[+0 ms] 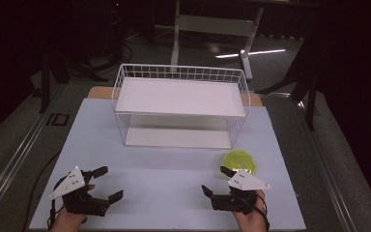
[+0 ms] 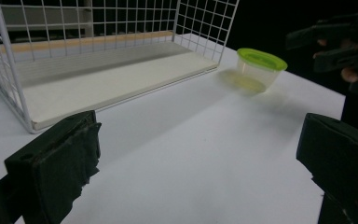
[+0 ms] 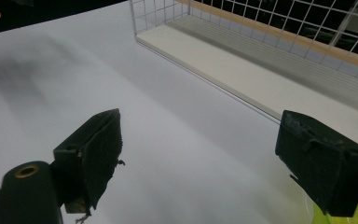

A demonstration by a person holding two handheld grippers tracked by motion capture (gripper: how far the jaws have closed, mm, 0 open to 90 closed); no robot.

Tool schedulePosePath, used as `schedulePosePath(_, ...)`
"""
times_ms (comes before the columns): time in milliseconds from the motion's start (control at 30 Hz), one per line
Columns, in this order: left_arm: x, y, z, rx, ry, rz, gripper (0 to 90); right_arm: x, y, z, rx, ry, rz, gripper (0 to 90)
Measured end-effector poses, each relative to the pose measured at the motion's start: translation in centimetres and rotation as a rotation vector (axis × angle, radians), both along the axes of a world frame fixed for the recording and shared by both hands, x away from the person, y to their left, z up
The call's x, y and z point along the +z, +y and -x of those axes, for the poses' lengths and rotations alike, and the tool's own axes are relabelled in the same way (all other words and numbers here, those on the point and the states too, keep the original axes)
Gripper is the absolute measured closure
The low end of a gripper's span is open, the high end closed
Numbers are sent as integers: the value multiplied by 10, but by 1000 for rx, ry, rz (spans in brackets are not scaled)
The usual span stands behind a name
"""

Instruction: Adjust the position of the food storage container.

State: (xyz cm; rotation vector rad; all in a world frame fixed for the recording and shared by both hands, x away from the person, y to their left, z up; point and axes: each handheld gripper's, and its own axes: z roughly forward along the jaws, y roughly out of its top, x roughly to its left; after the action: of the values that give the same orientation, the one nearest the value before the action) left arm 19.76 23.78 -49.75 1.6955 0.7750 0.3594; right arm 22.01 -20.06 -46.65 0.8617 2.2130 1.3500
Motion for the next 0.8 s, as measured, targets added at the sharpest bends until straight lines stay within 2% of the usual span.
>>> schedulePosePath(133,-1,-2,1,-13,-8,4,4,4,2,3,8,-15,3,146)
schedulePosePath(167,0,-2,1,-13,-9,1,4,9,2,6,17,-36,-3,146)
schedulePosePath(233,0,-2,1,-16,-12,-1,4,12,2,7,15,-50,-1,146)
schedulePosePath(267,0,-2,1,-17,-13,-2,4,17,1,8,13,-55,-26,146)
schedulePosePath(333,0,-2,1,-17,-16,-3,4,20,1,7,10,-56,-35,146)
schedulePosePath(567,0,-3,1,-16,-20,2,4,33,-2,1,11,-95,-15,137)
schedulePosePath(633,0,-4,1,-19,-21,-1,4,38,-5,-4,1,-123,5,129)
schedulePosePath(733,-1,-5,1,-23,-19,-4,4,41,-9,-9,-15,-121,7,129)
schedulePosePath(767,-1,-5,1,-24,-19,-2,4,44,-14,-13,-33,-95,-5,120)
schedulePosePath(800,0,-5,1,-26,-19,-1,4,44,-14,-13,-33,-95,-5,120)
